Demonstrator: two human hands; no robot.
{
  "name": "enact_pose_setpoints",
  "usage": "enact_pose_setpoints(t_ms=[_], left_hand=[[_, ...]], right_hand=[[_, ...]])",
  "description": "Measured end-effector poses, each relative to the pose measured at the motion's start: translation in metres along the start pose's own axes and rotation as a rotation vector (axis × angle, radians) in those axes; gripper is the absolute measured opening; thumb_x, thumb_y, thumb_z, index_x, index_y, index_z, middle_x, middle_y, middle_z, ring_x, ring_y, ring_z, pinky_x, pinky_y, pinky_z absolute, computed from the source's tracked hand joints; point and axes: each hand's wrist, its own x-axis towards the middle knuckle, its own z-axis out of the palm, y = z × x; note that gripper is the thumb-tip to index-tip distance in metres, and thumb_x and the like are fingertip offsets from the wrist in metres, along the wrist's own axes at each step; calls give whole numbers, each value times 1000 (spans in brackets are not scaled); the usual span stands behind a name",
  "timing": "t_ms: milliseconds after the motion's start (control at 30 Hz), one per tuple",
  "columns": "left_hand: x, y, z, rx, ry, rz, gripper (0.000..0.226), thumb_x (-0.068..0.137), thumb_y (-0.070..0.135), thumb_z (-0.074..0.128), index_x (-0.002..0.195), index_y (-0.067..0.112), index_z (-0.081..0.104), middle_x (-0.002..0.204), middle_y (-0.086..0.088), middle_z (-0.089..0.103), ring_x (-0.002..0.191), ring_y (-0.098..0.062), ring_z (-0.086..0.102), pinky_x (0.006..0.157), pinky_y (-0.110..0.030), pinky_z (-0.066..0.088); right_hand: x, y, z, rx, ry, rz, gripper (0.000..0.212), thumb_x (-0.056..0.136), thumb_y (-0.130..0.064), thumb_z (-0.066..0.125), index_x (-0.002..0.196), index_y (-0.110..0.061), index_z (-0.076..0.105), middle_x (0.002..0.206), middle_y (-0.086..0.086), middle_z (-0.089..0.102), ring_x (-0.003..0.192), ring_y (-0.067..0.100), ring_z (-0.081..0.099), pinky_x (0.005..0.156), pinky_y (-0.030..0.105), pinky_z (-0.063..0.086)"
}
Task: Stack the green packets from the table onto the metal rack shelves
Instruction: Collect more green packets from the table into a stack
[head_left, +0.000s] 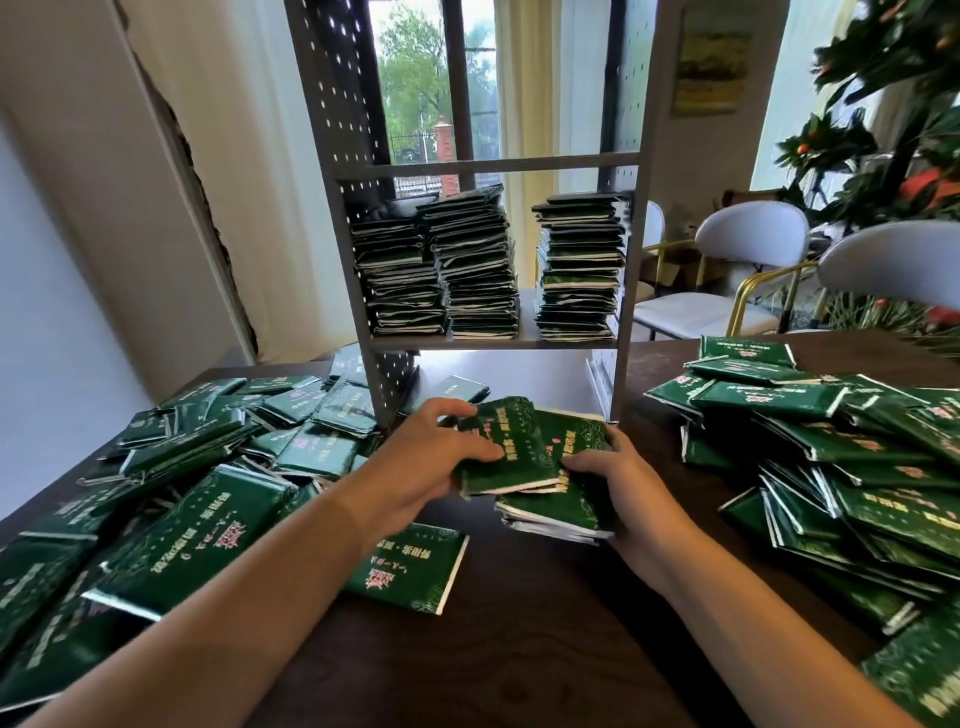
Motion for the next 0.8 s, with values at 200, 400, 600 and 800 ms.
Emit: enact_pose_setpoints(t_ms=[200,400,600,800], left_hand=[[-11,1,2,312,-60,61,78,91,12,72,153,24,26,118,2,68,79,-2,70,79,-22,56],[-22,-14,12,648,-105,205,63,93,38,69,147,31,38,104,20,62,90,7,64,89,-22,55],[-27,0,-20,966,-169,224,59,93,26,68,146,33,45,133,13,57,116,-2,56,98,-19,43],[-38,7,-54,1364,-327,-39,81,85,23,78,152,40,35,150,12,42,134,-13,44,104,-25,36]], right_hand=[[-1,3,1,2,-44,-6,39,94,-6,55,127,-25,58,108,13,75,94,33,74,83,47,59],[-8,10,8,-132,-142,-49,37,93,-18,68,128,-22,55,108,9,75,93,24,75,77,38,60],[-8,8,6,-167,-139,-15,42,89,-7,71,125,-19,55,102,10,77,89,27,76,77,38,59],[-8,8,5,-178,-159,8,42,89,-10,72,125,-21,55,99,10,78,87,28,77,78,38,59]])
